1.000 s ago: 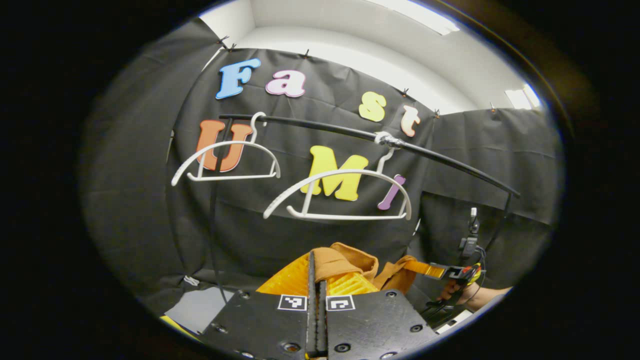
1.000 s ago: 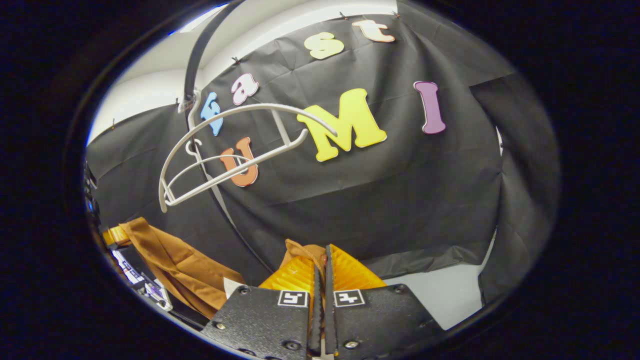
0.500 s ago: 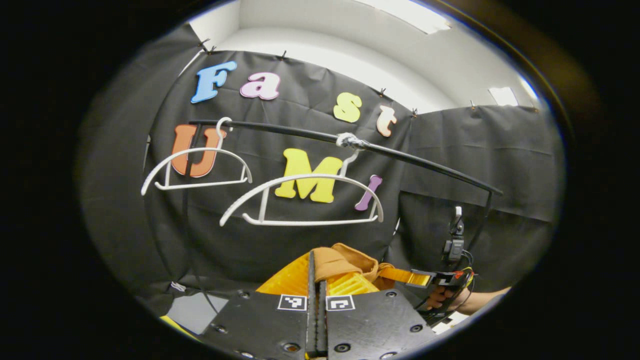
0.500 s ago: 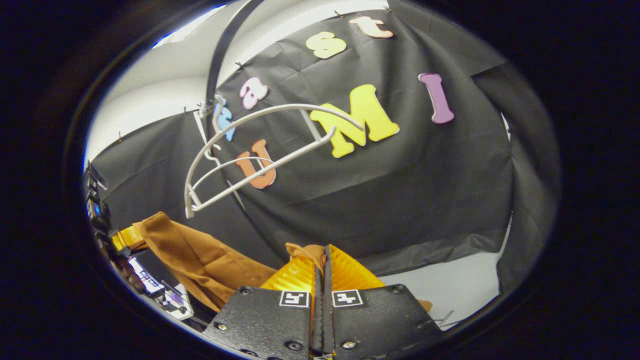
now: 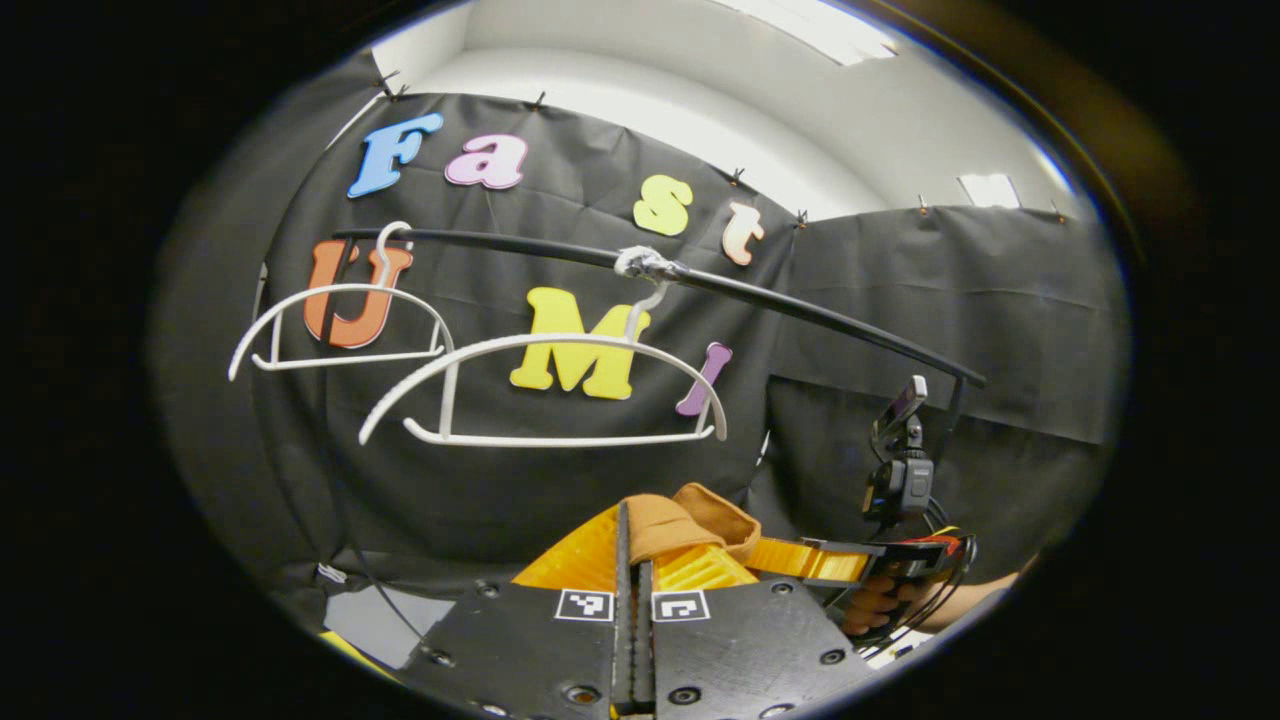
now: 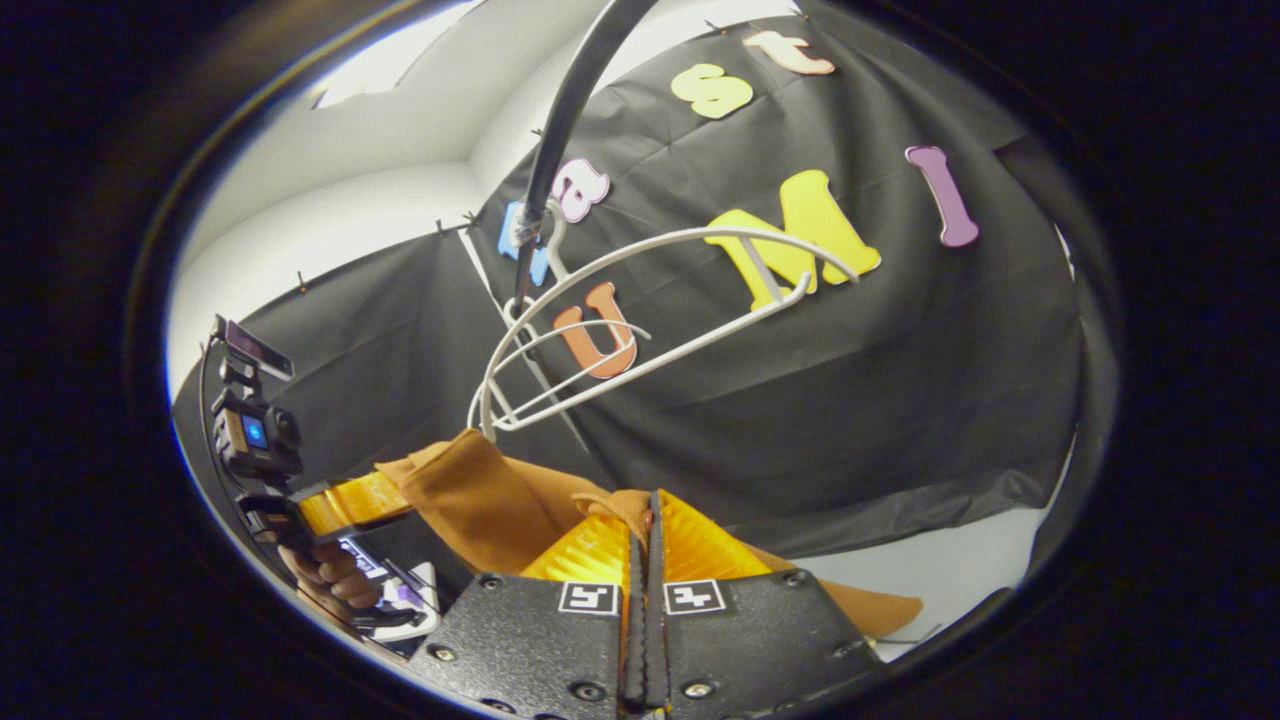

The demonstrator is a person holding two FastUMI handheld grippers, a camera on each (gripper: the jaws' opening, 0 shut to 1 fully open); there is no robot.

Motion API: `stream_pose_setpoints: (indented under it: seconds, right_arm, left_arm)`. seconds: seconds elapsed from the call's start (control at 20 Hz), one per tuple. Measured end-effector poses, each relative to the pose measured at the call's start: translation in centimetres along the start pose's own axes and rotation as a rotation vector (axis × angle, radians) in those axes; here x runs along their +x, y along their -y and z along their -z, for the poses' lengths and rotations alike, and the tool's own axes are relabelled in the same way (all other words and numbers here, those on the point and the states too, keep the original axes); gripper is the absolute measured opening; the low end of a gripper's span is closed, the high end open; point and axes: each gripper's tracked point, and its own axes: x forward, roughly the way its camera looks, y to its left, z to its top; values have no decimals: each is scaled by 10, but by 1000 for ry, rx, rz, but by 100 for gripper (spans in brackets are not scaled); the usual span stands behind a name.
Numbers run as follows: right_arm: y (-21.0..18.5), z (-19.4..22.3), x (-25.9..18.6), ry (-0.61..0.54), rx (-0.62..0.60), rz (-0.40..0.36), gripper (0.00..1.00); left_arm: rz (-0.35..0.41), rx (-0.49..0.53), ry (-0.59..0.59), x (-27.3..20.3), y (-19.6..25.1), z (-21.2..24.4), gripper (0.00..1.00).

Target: Grasp the clothes on the hanger with both hands and then place them into the laundry hamper below.

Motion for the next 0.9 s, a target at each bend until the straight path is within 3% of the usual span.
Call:
stream_pose_setpoints:
  seconds: [0.35, 0.65, 0.7, 0.9]
  right_arm:
    - [1, 19, -1, -71, 99, -80, 4]
    - [35, 79, 12, -211, 160, -28, 4]
    - [40, 93, 14, -237, 157, -12, 4]
    - [54, 132, 25, -320, 162, 16, 4]
  left_arm:
    - [-14, -32, -54, 11, -4, 27, 6]
    - [-77, -86, -183, 19, -26, 96, 6]
    - [-87, -92, -205, 21, -29, 106, 0]
    - [-124, -105, -288, 24, -39, 147, 0]
